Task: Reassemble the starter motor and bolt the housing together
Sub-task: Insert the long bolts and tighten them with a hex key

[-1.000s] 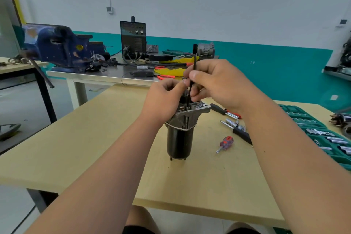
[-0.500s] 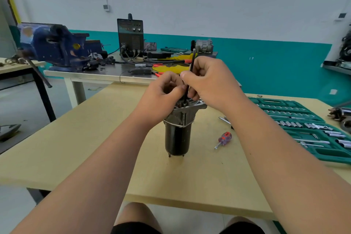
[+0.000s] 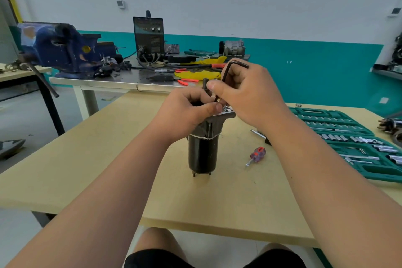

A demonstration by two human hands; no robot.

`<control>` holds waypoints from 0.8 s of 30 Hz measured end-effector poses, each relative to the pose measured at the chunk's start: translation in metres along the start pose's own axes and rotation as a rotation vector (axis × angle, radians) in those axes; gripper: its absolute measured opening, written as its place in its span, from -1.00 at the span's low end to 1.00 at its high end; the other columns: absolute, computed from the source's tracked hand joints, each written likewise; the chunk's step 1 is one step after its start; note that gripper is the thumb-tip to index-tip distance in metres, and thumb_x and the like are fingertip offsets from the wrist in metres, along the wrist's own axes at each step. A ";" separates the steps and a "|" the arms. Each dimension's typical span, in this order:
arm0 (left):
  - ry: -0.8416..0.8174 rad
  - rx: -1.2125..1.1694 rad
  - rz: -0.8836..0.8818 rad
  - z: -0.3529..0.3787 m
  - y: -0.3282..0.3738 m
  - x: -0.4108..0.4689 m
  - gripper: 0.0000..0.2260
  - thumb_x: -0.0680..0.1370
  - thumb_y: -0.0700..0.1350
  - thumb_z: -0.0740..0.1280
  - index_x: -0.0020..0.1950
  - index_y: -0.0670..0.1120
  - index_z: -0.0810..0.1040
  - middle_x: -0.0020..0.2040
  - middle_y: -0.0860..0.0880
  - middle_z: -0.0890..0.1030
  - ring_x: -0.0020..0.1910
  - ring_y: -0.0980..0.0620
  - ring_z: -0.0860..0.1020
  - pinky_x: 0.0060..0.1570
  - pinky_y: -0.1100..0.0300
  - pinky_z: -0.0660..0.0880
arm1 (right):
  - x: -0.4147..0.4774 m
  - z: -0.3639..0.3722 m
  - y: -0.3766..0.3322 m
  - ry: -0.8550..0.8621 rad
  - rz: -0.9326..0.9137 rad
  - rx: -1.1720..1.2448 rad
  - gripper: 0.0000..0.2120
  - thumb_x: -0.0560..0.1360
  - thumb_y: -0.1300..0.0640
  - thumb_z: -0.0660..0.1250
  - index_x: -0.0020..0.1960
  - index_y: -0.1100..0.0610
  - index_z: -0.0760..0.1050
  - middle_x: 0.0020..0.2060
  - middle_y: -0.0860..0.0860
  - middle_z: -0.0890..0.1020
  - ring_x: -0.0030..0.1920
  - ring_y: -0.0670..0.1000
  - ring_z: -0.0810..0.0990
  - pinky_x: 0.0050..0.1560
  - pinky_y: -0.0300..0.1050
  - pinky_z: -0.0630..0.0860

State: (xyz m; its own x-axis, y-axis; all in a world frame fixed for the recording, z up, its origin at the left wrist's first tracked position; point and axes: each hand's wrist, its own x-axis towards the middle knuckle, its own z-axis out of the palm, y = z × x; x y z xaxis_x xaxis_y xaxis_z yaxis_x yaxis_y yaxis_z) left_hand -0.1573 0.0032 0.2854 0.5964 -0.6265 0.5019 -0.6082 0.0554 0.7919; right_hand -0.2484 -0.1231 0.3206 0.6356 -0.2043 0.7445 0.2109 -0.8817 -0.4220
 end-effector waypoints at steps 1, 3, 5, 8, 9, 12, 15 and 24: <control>-0.001 -0.004 -0.001 0.000 0.000 -0.001 -0.91 0.46 -0.16 0.47 -0.23 -0.11 0.62 -0.18 -0.15 0.63 -0.12 -0.14 0.61 -0.14 -0.04 0.57 | 0.000 -0.001 0.000 -0.019 -0.002 0.016 -0.77 0.44 -0.06 0.39 -0.23 0.09 0.48 -0.36 0.03 0.56 -0.31 0.01 0.52 -0.27 0.03 0.52; -0.019 0.002 0.007 -0.001 0.000 -0.002 -0.95 0.46 -0.17 0.47 -0.20 -0.10 0.66 -0.10 -0.15 0.62 -0.07 -0.10 0.60 -0.10 0.02 0.57 | -0.002 -0.004 0.001 -0.076 -0.007 0.080 -0.86 0.44 -0.03 0.40 -0.21 -0.03 0.47 -0.35 -0.04 0.58 -0.30 -0.02 0.54 -0.24 0.05 0.55; -0.053 0.020 0.033 -0.002 -0.001 -0.005 -0.98 0.47 -0.18 0.46 -0.15 -0.10 0.69 -0.03 -0.12 0.60 -0.03 -0.03 0.58 -0.06 0.10 0.57 | -0.005 -0.008 0.004 -0.159 -0.002 0.118 -0.90 0.47 0.01 0.38 -0.19 -0.10 0.49 -0.31 -0.06 0.61 -0.25 -0.05 0.59 -0.16 0.08 0.58; -0.065 0.041 0.065 -0.002 -0.001 -0.009 -0.88 0.48 -0.17 0.45 -0.19 0.06 0.68 0.00 -0.07 0.59 -0.04 0.08 0.56 -0.08 0.23 0.55 | -0.007 -0.015 0.006 -0.275 0.025 0.181 -0.87 0.52 0.12 0.34 -0.14 -0.10 0.53 -0.24 -0.10 0.65 -0.22 -0.08 0.65 -0.13 -0.02 0.62; -0.060 0.051 0.071 -0.002 0.000 -0.010 -0.85 0.48 -0.17 0.45 -0.19 0.09 0.67 0.00 -0.06 0.59 -0.04 0.10 0.56 -0.08 0.23 0.55 | -0.006 -0.016 0.005 -0.288 0.032 0.174 -0.87 0.53 0.13 0.33 -0.13 -0.09 0.54 -0.26 -0.10 0.66 -0.24 -0.10 0.65 -0.16 -0.06 0.63; -0.026 0.067 0.085 0.001 0.000 -0.011 -0.89 0.48 -0.19 0.44 -0.11 0.04 0.66 -0.04 -0.05 0.62 -0.08 0.07 0.59 -0.06 0.17 0.56 | -0.001 -0.015 -0.001 -0.244 0.044 0.046 -0.86 0.52 0.06 0.35 -0.22 -0.02 0.52 -0.39 -0.07 0.61 -0.36 -0.14 0.62 -0.29 -0.10 0.59; 0.032 0.045 0.061 0.006 -0.001 -0.009 -0.87 0.46 -0.15 0.47 -0.11 -0.16 0.57 -0.16 -0.15 0.63 -0.17 -0.07 0.60 -0.17 0.08 0.56 | 0.003 -0.005 -0.006 -0.148 0.029 -0.140 -0.72 0.48 -0.03 0.37 -0.35 0.00 0.41 -0.47 -0.08 0.49 -0.43 -0.12 0.49 -0.45 -0.18 0.36; 0.009 0.038 0.073 0.003 -0.003 -0.004 -0.82 0.55 -0.17 0.37 -0.18 0.09 0.63 -0.15 -0.01 0.63 -0.19 0.12 0.55 -0.20 0.27 0.49 | 0.011 -0.013 -0.003 -0.298 0.133 0.218 -0.86 0.55 0.16 0.29 -0.14 0.00 0.56 -0.44 -0.11 0.60 -0.41 -0.17 0.58 -0.36 -0.29 0.55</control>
State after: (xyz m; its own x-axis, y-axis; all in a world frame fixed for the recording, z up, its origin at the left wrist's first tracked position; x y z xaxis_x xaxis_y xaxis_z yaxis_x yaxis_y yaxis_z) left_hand -0.1596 0.0034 0.2798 0.5540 -0.6152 0.5610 -0.6695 0.0713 0.7394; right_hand -0.2514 -0.1278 0.3367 0.8490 -0.1499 0.5067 0.2445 -0.7386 -0.6282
